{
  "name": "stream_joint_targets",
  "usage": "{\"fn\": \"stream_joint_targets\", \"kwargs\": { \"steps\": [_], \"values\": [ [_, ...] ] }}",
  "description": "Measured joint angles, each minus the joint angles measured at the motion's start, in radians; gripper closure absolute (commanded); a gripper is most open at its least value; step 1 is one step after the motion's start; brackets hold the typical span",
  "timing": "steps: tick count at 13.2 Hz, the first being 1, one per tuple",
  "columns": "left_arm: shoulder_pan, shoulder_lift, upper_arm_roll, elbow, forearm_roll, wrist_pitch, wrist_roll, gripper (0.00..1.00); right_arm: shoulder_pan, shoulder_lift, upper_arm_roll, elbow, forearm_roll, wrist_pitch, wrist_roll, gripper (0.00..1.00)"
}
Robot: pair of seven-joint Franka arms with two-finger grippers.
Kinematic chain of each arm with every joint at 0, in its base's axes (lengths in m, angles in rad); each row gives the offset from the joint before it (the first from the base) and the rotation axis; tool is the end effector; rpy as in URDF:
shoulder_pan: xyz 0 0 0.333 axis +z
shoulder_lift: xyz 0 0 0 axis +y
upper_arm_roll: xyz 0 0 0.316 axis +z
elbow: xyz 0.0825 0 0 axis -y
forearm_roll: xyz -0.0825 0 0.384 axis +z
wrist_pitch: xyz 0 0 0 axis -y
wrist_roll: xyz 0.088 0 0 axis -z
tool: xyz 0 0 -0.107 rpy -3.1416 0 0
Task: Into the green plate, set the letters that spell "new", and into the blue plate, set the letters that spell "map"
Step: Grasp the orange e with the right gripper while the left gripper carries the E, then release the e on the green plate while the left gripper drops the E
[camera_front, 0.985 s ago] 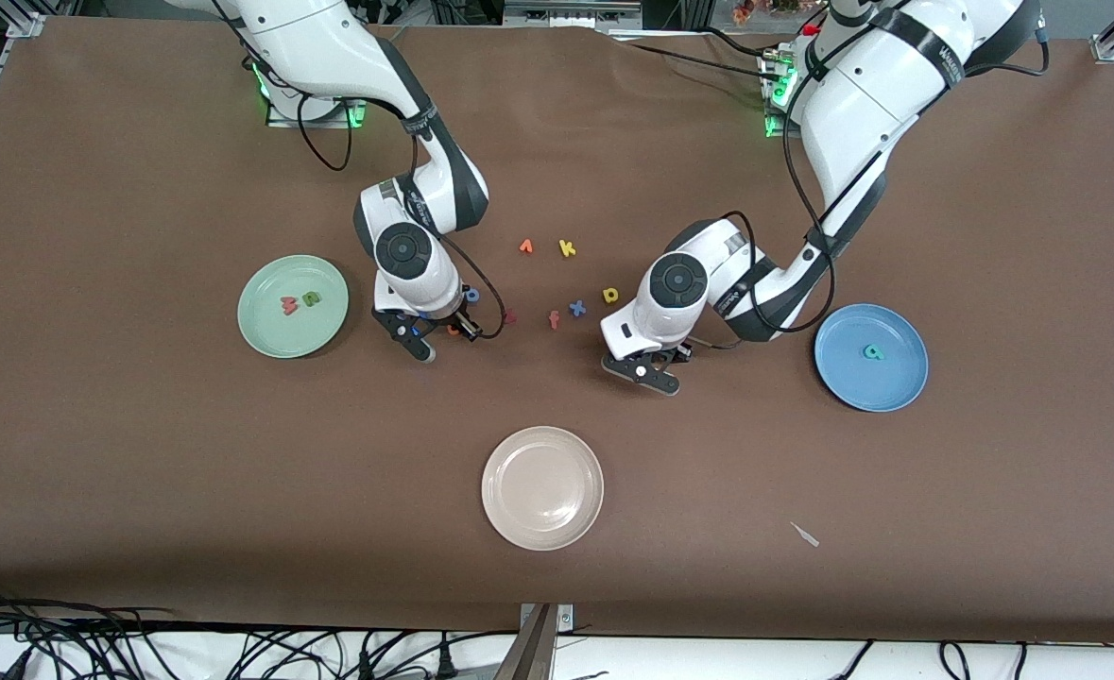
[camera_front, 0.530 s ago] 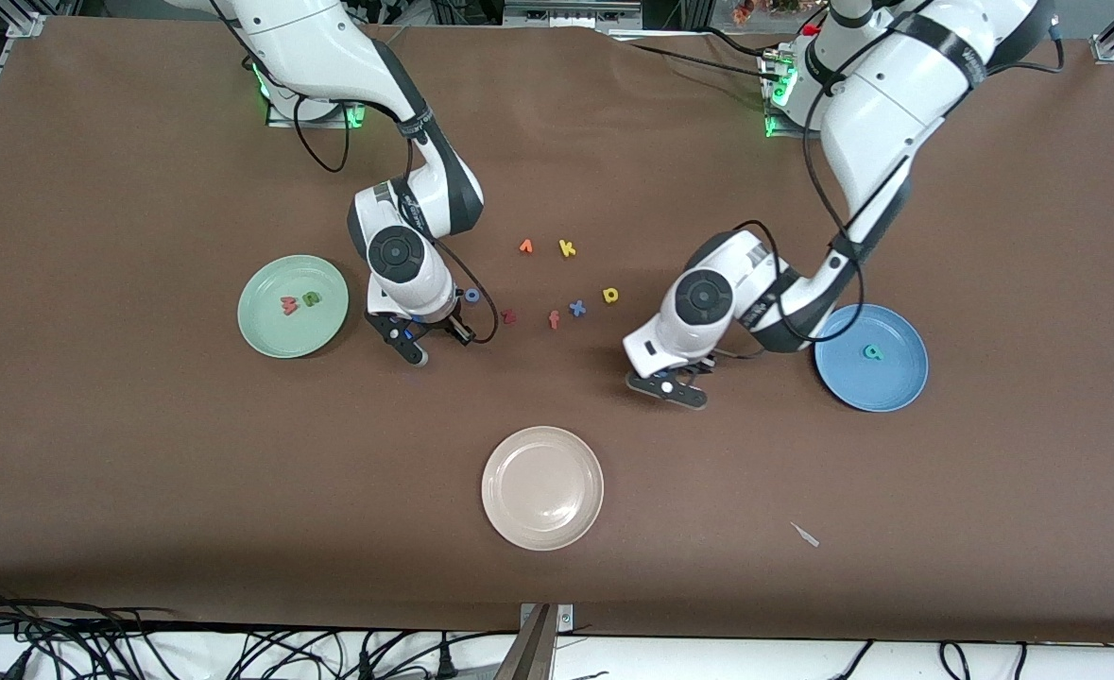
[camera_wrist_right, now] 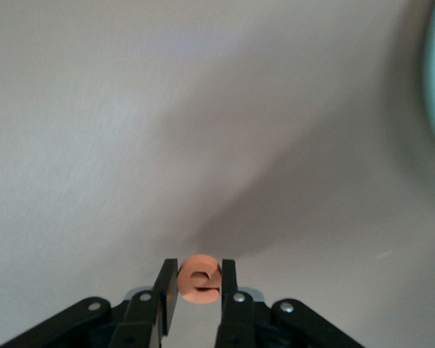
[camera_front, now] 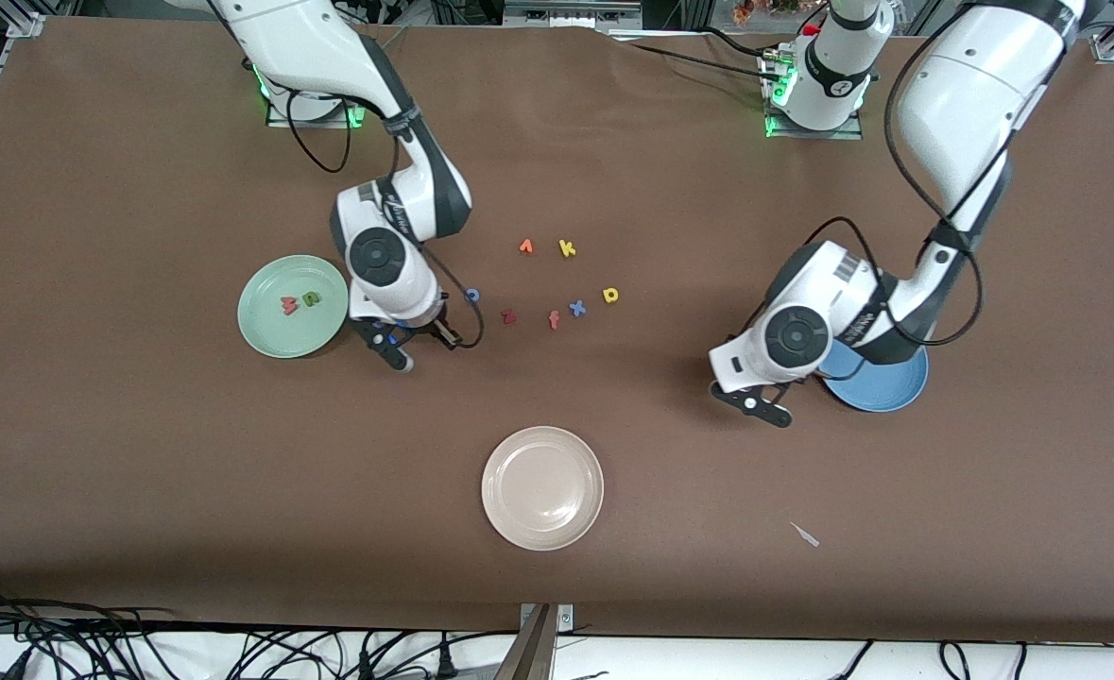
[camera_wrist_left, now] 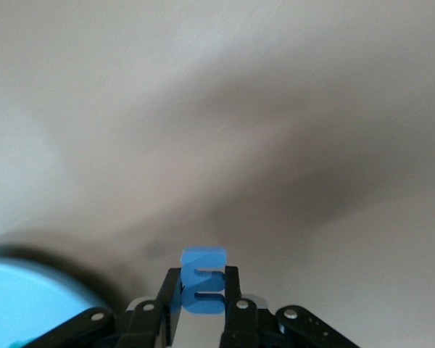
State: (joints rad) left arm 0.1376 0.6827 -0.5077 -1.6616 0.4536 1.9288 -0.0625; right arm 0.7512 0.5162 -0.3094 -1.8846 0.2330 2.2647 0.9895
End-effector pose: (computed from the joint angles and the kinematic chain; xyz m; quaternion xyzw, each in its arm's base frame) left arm 0.6219 -0.1748 0.2258 -0.9582 0.2398 0.1411 0.0666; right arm 0.5568 0.2799 0.2350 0.9420 -0.3315 -0.0446 0.0269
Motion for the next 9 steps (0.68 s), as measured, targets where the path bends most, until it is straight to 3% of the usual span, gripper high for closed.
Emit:
{"fn": "stream_joint_targets", "kwargs": {
  "steps": [3, 6, 7, 8, 9],
  "values": [
    [0.074, -0.010, 0.000, 0.000, 0.000, -0.072, 0.137, 0.94, -0.003, -0.083, -0.125, -0.034, 0.000, -0.120, -0.250, 0.88],
    [0.157, -0.009, 0.004, -0.001, 0.000, -0.106, 0.267, 0.91, -0.010, -0.106, -0.270, -0.142, 0.003, -0.115, -0.574, 0.88],
    [0.175, -0.009, 0.006, -0.002, 0.000, -0.108, 0.303, 0.75, -0.020, -0.106, -0.296, -0.181, 0.014, -0.082, -0.660, 0.88],
    [0.190, -0.008, 0.009, -0.004, 0.000, -0.110, 0.330, 0.45, -0.037, -0.105, -0.305, -0.226, 0.030, -0.020, -0.740, 0.87],
    [0.201, -0.005, 0.010, -0.006, 0.000, -0.110, 0.352, 0.08, -0.053, -0.102, -0.307, -0.267, 0.047, 0.044, -0.799, 0.85]
  ]
}}
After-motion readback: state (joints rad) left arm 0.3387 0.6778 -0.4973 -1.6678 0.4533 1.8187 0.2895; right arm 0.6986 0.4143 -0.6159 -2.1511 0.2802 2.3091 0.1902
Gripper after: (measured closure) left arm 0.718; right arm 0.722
